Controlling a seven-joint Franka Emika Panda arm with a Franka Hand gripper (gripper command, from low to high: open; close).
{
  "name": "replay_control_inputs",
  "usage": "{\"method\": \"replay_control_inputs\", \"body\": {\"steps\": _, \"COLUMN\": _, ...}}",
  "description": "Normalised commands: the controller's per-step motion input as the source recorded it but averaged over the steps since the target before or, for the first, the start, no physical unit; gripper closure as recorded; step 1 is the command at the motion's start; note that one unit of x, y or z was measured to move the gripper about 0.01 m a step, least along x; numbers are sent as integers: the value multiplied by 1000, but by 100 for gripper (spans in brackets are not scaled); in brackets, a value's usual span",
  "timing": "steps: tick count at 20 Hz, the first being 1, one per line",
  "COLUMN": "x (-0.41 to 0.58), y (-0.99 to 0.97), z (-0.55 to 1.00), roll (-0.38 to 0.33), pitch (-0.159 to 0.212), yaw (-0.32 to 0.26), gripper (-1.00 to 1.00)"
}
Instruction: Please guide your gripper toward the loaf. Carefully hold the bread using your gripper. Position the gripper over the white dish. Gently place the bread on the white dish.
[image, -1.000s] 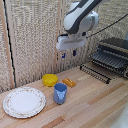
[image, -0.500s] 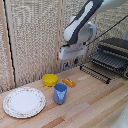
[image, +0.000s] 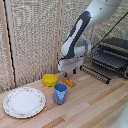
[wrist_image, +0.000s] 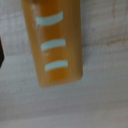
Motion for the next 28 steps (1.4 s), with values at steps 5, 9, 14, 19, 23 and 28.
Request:
{"method": "replay_control_inputs", "body": {"steps": 5, "x": 243, "y": -6, "z": -231, "roll": 0, "pitch": 13, "yaw": 0, "gripper": -100}}
{"method": "replay_control_inputs", "body": {"steps": 9, "x": 215, "y": -46, "z": -170, "roll": -3, "pitch": 33, "yaw": 5, "gripper": 100}}
{"method": "replay_control_inputs", "body": {"steps": 14, "x": 174, "y": -34, "z": -110, "roll": -1, "pitch": 25, "yaw": 2, "gripper": 100}}
{"method": "replay_control_inputs", "body": {"steps": 19, "x": 43, "y": -2, "z": -29, "roll": -2, "pitch": 18, "yaw": -39, "gripper": 100}}
{"method": "replay_control_inputs", "body": {"steps": 23, "x": 10, "y": -10, "z": 294, "roll": 27, "pitch": 20, "yaw": -113, "gripper": 100}}
{"method": "replay_control_inputs", "body": {"steps": 28, "x": 68, "y": -65, "z": 891, "roll": 77, "pitch": 69, "yaw": -96, "gripper": 100}}
